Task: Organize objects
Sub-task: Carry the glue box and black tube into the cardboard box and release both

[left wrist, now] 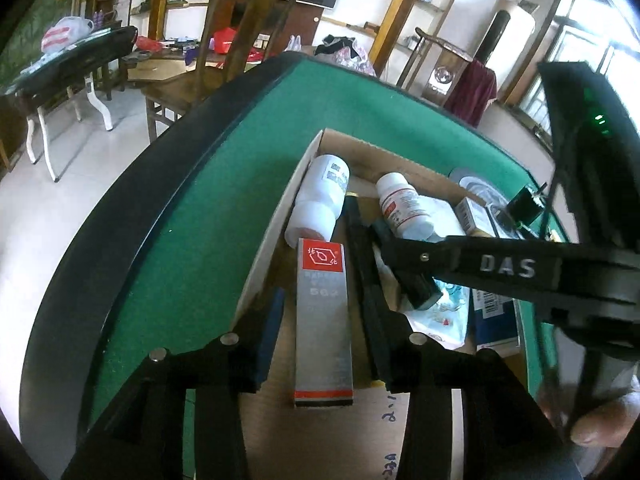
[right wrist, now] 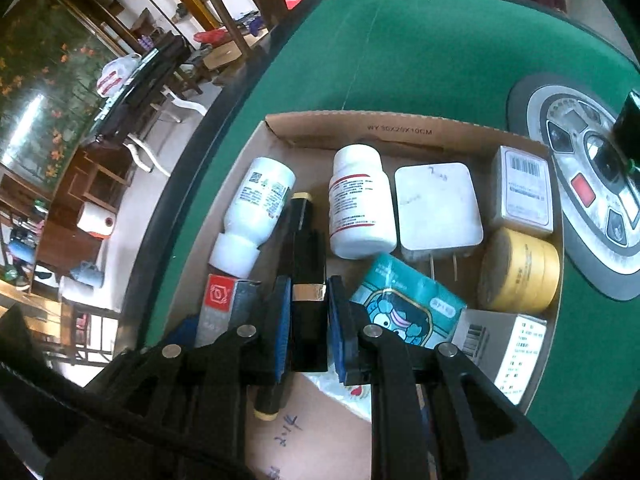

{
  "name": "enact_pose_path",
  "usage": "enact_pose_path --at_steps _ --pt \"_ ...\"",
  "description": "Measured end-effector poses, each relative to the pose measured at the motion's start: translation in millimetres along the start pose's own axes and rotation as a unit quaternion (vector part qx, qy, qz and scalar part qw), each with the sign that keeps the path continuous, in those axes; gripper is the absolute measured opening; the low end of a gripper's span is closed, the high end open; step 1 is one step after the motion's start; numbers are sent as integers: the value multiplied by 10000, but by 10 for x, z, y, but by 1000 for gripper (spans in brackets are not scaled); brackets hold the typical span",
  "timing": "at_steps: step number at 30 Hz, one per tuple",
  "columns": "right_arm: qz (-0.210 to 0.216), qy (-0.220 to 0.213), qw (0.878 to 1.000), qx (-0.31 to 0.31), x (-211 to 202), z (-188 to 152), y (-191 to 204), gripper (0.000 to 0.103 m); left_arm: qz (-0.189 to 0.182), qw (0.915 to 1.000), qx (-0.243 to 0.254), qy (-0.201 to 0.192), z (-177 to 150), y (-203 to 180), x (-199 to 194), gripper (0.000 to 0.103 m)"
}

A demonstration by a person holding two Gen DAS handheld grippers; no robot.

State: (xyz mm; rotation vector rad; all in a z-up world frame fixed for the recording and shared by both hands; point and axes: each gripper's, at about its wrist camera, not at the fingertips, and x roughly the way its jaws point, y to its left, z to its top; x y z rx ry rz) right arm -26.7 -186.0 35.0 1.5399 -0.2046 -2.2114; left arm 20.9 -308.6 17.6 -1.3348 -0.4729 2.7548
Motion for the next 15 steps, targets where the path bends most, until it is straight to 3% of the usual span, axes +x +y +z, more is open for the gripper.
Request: enact_pose_path --at_steps 7,10,12,15 --pt "171 -69 9998 119 -130 -92 -74 17 -96 9990 -159 -409 -56 24 -311 55" --pt "149 -247 9996 -6 -316 -164 -88 32 -44 9980 -252 -571 -105 40 -476 60" --pt "71 -453 9989 -138 -492 -235 -100 47 -36 9971 -319 -690 -161 22 -606 60" --pt "-196 -858 9953 -415 -784 -365 -113 57 -4 9937 -336 -1069 -252 -84 -871 63"
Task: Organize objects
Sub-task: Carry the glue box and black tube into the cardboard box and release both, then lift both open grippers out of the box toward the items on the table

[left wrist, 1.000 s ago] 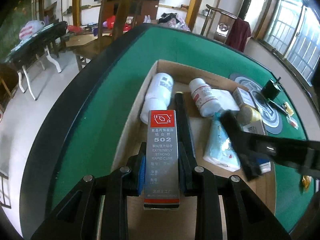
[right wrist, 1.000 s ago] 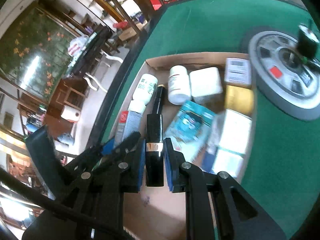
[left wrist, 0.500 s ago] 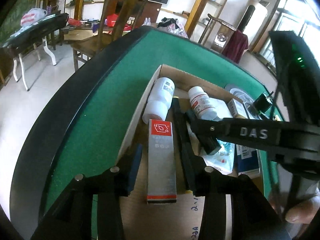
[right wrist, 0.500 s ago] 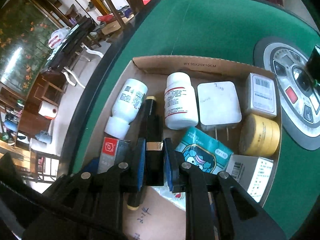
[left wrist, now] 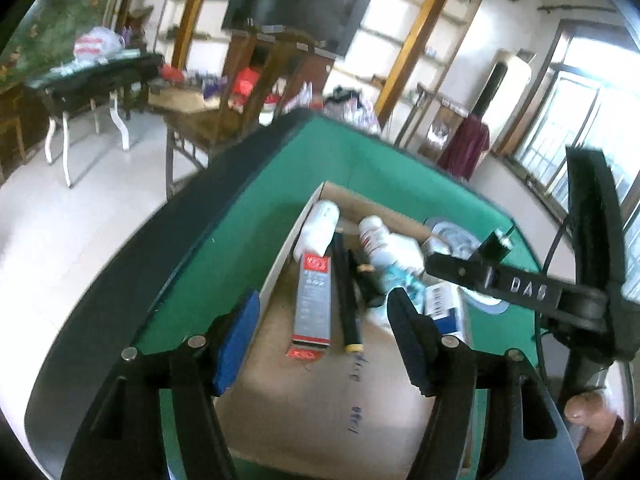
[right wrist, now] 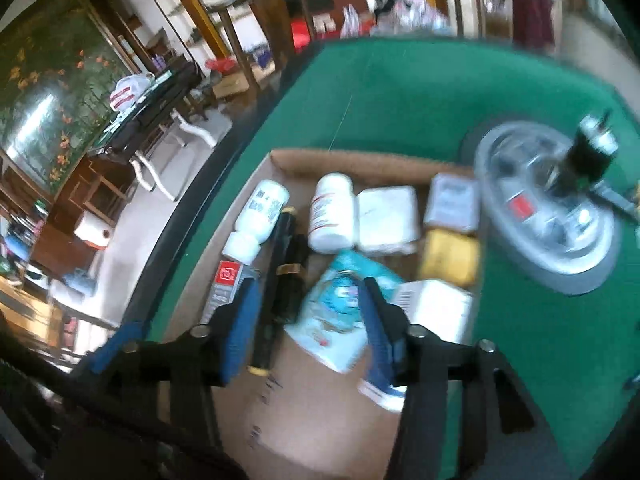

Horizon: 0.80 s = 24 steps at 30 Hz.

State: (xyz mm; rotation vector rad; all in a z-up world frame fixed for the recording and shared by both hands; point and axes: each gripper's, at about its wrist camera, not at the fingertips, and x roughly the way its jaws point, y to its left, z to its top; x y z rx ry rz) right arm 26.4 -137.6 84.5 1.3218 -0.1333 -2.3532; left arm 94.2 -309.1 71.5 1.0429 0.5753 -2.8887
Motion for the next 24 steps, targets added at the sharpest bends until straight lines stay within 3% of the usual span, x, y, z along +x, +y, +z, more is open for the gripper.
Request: enact_pose_path --at_steps 1,5,8,10,12,16,24 --pt "-164 -189 9996 -165 -127 -36 -8 58 15 9999 16 -166 -15 -51 -96 67" --pt "-780 -992 9894 -722 -569 -214 -15 70 -42 9957 127 -921 -114 -314 -458 69" --pt "-1126 -1864 9718 -908 -952 -464 -69 84 -48 9902 309 -1359 -183 -510 -639 77" --pt "-1217 -2371 9596 -902 -1146 -632 -134 84 -48 9854 502 -1624 -269 -694 -726 80" --pt "-1326 -2473 9560 -859 -1198 -710 -215 84 -63 9832 616 -1718 -340 -796 -789 82" --pt "-1639 -2261 9588 -524 -1258 -878 -521 84 -104 9810 899 -1719 -500 -1106 -792 85" --pt "-2171 -2573 9413 -266 -1676 -1157 -920 84 13 9882 1025 -1141 -680 -1547 -671 85"
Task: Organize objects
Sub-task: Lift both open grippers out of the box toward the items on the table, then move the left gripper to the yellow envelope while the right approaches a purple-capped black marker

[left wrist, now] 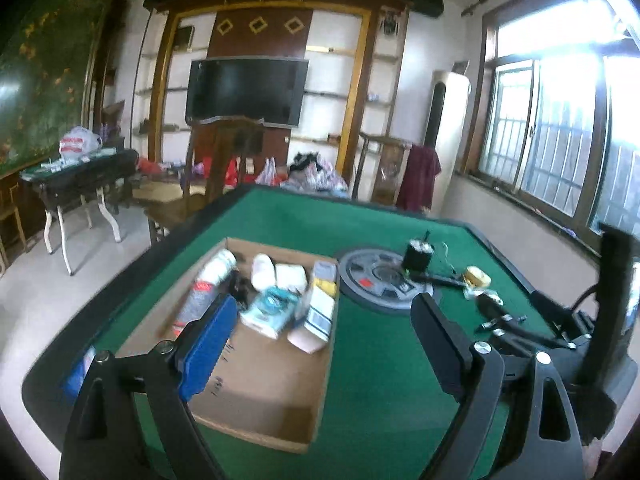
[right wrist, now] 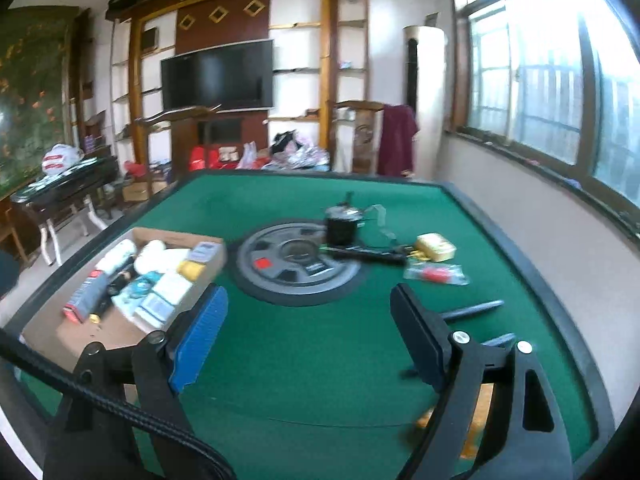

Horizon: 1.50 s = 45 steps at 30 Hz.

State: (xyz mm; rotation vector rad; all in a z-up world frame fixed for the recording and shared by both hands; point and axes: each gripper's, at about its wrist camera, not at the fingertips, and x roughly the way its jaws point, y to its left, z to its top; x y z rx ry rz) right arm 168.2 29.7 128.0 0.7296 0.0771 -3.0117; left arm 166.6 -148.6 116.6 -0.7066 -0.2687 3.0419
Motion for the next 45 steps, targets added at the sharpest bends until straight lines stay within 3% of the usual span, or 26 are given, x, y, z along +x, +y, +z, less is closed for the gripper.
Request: enact_pose_path --at_steps 12,26,29,33,36,39,40,43,45 --pt "-381 -58 9992 -48 -74 -90 -358 84 -146 9989 291 325 -147 -449 -15 85" --pt "-401 213 9989 -103 75 -181 -411 84 -185 9955 206 905 -284 -427 227 85" --pt "-407 402 9983 45 127 -156 -607 84 -220 9942 130 1049 -301 -378 267 85" --pt "-157 795 9943 691 190 -164 -1217 84 -314 9933 54 1115 -312 -321 311 85" --pt "106 1197 9825 1424 250 -283 -1784 84 -419 9912 17 1252 -362 -300 387 85" --pt "507 1599 9592 2277 333 -473 -2188 84 -565 9874 -60 1477 -435 -308 477 85" --pt "768 1779 9462 2593 398 -567 -2271 84 -618 9859 -94 1549 -454 -307 504 85" --pt "1131 2152 9230 2981 581 -735 -2241 84 -720 9831 -173 1674 -483 -291 542 85" --pt "1325 2250 9171 3012 666 -772 -2089 84 -714 9833 -171 1668 -487 -279 542 85"
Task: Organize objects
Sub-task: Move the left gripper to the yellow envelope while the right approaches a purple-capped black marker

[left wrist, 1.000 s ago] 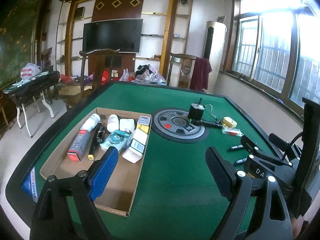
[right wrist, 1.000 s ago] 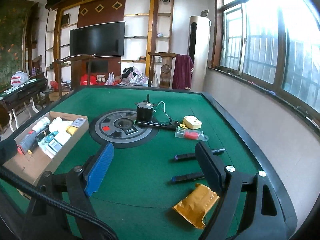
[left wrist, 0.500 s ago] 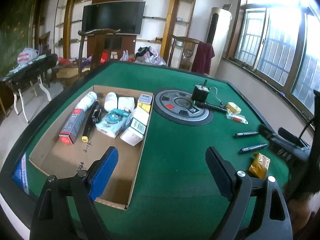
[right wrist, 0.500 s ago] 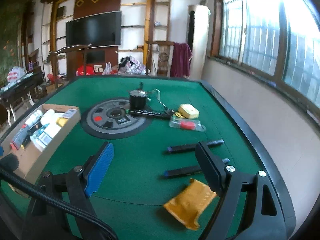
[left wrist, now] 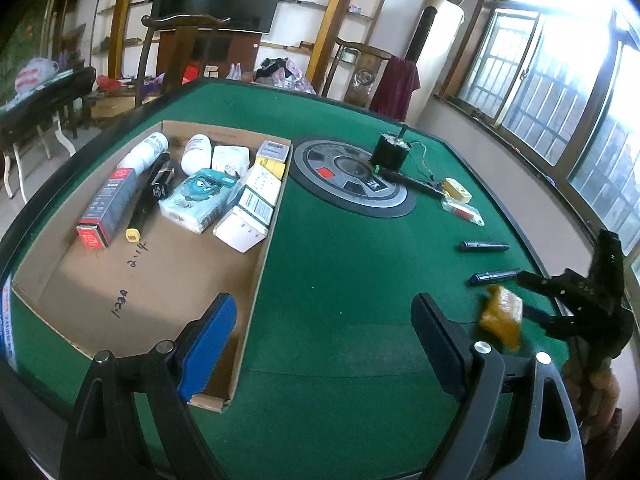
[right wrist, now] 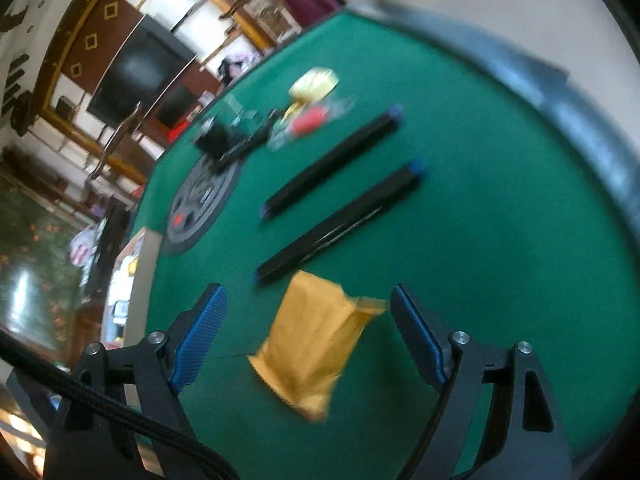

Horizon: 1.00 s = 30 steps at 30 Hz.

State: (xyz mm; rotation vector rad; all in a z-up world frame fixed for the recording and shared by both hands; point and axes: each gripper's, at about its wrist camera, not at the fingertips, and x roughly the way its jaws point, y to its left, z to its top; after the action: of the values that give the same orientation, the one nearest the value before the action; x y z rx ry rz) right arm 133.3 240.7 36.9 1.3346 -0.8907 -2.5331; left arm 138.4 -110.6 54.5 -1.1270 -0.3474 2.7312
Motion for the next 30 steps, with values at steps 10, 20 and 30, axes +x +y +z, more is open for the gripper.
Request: enact_pose_path --at_steps 10,20,30 --pt "1519 1023 9806 -704 643 -286 914 84 -231 9990 199 329 -32 -95 119 85" --pt "135 -86 9982 -582 133 256 303 84 -724 9891 630 1113 -197 -722 540 85" --pt "-96 385 9963 -763 362 686 0 84 -263 9875 1049 1145 -140 -1027 878 85"
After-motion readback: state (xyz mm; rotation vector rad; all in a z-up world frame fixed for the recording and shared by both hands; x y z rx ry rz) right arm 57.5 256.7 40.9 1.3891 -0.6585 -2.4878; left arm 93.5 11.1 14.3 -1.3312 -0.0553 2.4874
